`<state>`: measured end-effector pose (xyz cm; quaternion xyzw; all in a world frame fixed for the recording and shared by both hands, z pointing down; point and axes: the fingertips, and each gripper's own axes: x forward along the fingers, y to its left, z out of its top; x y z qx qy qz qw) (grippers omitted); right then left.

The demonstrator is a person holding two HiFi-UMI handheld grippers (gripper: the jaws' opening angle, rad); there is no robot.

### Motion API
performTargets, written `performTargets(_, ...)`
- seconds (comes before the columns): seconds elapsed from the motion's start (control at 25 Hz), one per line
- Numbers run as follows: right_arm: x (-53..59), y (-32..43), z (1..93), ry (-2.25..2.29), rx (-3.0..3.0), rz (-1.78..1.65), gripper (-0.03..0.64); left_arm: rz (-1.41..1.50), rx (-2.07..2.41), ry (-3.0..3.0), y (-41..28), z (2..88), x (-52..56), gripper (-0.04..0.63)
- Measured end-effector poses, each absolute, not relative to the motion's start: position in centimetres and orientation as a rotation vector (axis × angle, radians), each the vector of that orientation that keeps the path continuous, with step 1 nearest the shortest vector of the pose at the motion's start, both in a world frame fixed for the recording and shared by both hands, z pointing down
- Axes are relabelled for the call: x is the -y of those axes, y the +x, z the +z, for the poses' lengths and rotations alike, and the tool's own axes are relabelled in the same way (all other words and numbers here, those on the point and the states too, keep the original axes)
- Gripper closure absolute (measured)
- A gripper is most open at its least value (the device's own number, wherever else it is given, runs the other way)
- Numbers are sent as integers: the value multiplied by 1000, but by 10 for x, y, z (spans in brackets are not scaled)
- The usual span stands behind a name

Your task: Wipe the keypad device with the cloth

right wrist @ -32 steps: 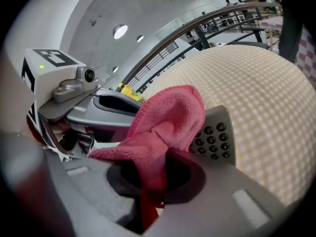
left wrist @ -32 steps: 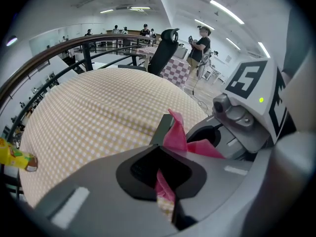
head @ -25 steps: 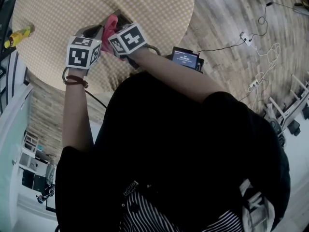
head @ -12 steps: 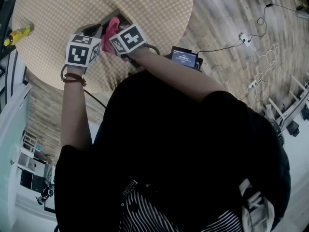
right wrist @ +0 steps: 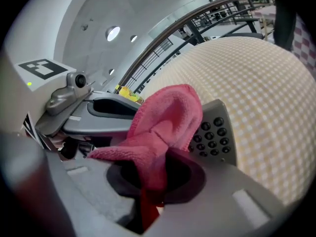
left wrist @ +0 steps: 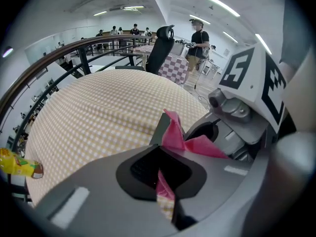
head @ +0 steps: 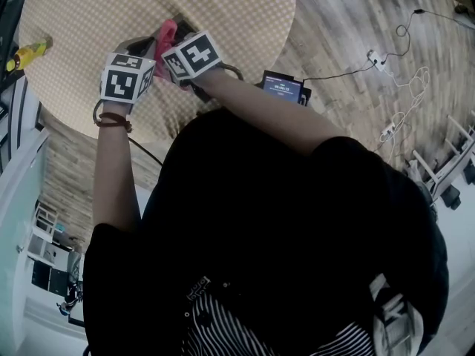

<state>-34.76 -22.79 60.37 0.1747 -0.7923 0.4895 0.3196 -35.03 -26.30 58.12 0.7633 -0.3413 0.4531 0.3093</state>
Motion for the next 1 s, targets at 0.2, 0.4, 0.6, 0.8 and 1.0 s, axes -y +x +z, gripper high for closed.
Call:
performTargets(0.2, 213, -337, 625, 448, 2030, 1311, 554, 1189, 893, 2014, -351, 582, 264, 594)
performTargets(0.4, 203, -331, 638, 449, 1979, 1313, 554, 1168, 895, 2006, -351, 582, 265, 594)
performTargets(0.6, 220, -344, 616, 471, 1993, 1491, 554, 1181, 896, 2010, -351, 582, 266, 594)
performTargets(0.8, 227, -350, 606, 454, 2058, 1435, 554, 1171, 914, 2008, -352, 582, 265, 594)
performTargets(1.0, 210, -340, 626, 413, 2013, 1398, 554, 1159, 919, 2008, -352, 581, 265, 594)
